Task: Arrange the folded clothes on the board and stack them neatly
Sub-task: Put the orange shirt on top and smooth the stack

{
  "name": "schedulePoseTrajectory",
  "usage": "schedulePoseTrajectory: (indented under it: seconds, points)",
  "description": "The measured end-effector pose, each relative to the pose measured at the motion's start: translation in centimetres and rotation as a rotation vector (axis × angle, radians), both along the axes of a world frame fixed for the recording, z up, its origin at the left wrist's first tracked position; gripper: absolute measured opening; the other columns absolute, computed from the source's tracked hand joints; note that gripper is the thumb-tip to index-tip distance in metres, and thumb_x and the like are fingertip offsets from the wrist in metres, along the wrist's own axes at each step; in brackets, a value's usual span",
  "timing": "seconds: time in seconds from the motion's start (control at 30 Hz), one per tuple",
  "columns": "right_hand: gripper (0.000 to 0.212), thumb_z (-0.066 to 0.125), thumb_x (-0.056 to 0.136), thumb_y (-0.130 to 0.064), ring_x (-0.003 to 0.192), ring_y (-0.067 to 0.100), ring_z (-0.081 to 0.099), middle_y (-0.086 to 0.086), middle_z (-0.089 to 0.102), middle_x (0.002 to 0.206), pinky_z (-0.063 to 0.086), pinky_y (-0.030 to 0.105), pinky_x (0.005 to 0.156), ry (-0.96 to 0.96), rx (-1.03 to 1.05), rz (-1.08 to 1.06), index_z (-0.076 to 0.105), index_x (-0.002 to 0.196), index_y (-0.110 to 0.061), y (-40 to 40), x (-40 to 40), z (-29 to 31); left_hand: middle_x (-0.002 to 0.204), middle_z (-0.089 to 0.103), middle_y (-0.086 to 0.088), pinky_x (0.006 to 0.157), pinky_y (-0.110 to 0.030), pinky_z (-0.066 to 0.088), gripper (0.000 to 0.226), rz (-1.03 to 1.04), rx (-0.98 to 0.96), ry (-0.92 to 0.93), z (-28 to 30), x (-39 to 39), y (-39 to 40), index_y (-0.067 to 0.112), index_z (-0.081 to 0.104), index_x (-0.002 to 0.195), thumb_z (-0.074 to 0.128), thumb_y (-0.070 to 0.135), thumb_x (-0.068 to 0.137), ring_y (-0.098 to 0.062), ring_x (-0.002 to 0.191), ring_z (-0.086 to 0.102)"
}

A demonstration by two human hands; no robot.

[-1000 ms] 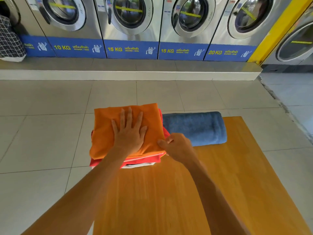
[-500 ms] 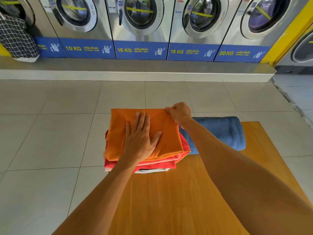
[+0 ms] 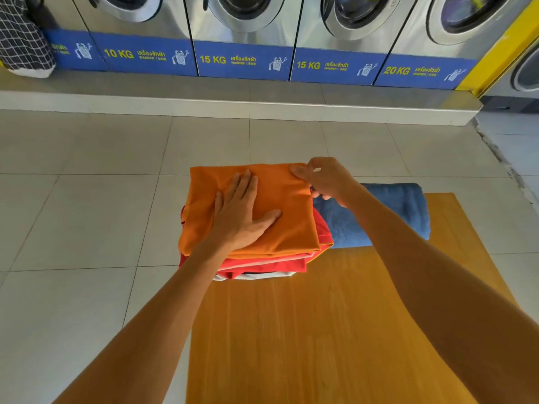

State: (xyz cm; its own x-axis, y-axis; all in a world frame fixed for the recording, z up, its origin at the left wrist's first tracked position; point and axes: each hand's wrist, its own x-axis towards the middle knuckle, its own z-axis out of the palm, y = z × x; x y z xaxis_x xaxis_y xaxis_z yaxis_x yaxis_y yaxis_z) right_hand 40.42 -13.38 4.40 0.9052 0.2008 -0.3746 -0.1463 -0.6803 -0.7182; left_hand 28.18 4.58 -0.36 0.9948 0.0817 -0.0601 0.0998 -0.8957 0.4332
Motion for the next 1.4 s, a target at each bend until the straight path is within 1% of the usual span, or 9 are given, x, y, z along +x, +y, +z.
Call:
schedulePoseTrajectory:
  seconds: [0.2, 0.33, 0.47, 0.77, 1.0, 1.17, 1.27, 1.33, 1.4]
  points:
    - [0.029, 0.061, 0.097, -0.036, 0.047, 0.012, 0.056, 0.007, 0.069, 0.078, 0.037, 0.02, 0.041, -0.096, 0.123, -0.373, 0.065, 0.086, -0.01, -2.6, -1.6, -0.4, 0.164, -0.007, 0.005, 0.121, -0.048, -0.002, 0.104, -0.037, -0.047, 0.042, 0.4, -0.3, 1.5, 0.025, 0.001, 0.156, 0.037, 0.08, 0.076, -0.016, 0.151, -0.008]
    - [0.065, 0.048, 0.094, -0.065, 0.051, 0.017, 0.064, 0.004, 0.075, 0.071, 0.039, 0.025, 0.047, 0.214, 0.037, -0.114, 0.072, 0.085, -0.005, -5.5, -8.1, 1.6, 0.165, -0.004, 0.003, 0.119, -0.054, -0.004, 0.089, 0.011, -0.023, 0.086, 1.7, -0.1, 1.2, 0.027, 0.004, 0.156, 0.045, 0.067, 0.087, -0.02, 0.151, -0.006]
    - [0.06, 0.043, 0.097, -0.061, 0.057, 0.015, 0.069, 0.002, 0.079, 0.082, 0.044, 0.025, 0.051, 0.307, 0.116, 0.106, 0.073, 0.094, -0.009, -5.6, -13.7, 1.6, 0.164, 0.008, -0.001, 0.118, -0.059, 0.0, 0.059, -0.009, 0.031, -0.152, 2.5, 1.1, -2.1, 0.026, 0.022, 0.154, 0.036, 0.047, 0.1, -0.024, 0.152, -0.001]
    - [0.03, 0.06, 0.1, -0.025, 0.045, 0.011, 0.049, 0.004, 0.064, 0.062, 0.037, 0.02, 0.044, 0.192, 0.511, -0.224, 0.069, 0.077, -0.009, -4.9, -16.7, -0.7, 0.165, -0.002, 0.002, 0.117, -0.054, -0.01, 0.059, -0.072, 0.181, 0.011, 0.4, 3.8, -5.3, 0.03, 0.005, 0.155, 0.01, 0.05, 0.1, -0.018, 0.151, -0.007]
    - [0.029, 0.062, 0.099, -0.028, 0.053, 0.014, 0.059, 0.0, 0.069, 0.063, 0.041, 0.025, 0.05, 0.204, 0.282, -0.215, 0.068, 0.078, -0.008, -5.9, -17.0, -0.4, 0.165, -0.004, 0.001, 0.119, -0.05, -0.011, 0.059, -0.114, 0.104, 0.033, 0.9, 3.5, -4.8, 0.026, 0.002, 0.156, 0.012, 0.047, 0.102, -0.018, 0.151, -0.009]
    - [0.017, 0.051, 0.102, -0.022, 0.085, 0.016, 0.066, -0.006, 0.071, 0.092, 0.047, 0.025, 0.064, -0.31, 0.034, -0.331, 0.067, 0.106, -0.021, -3.9, -15.0, 3.7, 0.165, 0.0, 0.001, 0.122, -0.047, -0.003, 0.061, -0.08, 0.07, -0.117, 1.6, 1.0, -0.8, 0.022, 0.004, 0.156, 0.017, 0.048, 0.102, -0.019, 0.151, -0.007]
    - [0.032, 0.042, 0.106, -0.026, 0.119, 0.023, 0.061, 0.001, 0.065, 0.132, 0.052, 0.033, 0.091, -0.555, -0.024, 0.041, 0.059, 0.132, -0.023, 2.4, -13.9, 3.6, 0.164, -0.011, 0.001, 0.12, -0.056, 0.0, 0.065, -0.103, 0.2, -0.091, -0.1, -2.1, 2.9, 0.036, -0.013, 0.152, 0.004, 0.062, 0.096, -0.022, 0.15, -0.012]
    - [0.045, 0.035, 0.107, -0.036, 0.149, 0.026, 0.034, 0.004, 0.039, 0.16, 0.03, 0.044, 0.121, -0.596, -0.206, 0.37, 0.044, 0.148, -0.022, 6.2, -13.0, 1.2, 0.162, -0.014, 0.0, 0.117, -0.061, -0.001, 0.074, -0.074, 0.24, -0.051, -1.1, -3.6, 5.4, 0.038, -0.021, 0.149, -0.009, 0.074, 0.084, -0.026, 0.149, -0.012]
    - [0.058, 0.025, 0.107, -0.047, 0.157, 0.026, 0.008, 0.004, 0.014, 0.169, 0.008, 0.045, 0.127, -0.55, -0.37, 0.467, 0.025, 0.158, -0.021, 8.1, -11.5, -0.9, 0.163, -0.005, -0.008, 0.115, -0.06, 0.002, 0.09, 0.11, 0.235, 0.072, -1.6, -4.3, 7.3, 0.026, -0.008, 0.154, -0.008, 0.078, 0.08, -0.033, 0.15, -0.002]
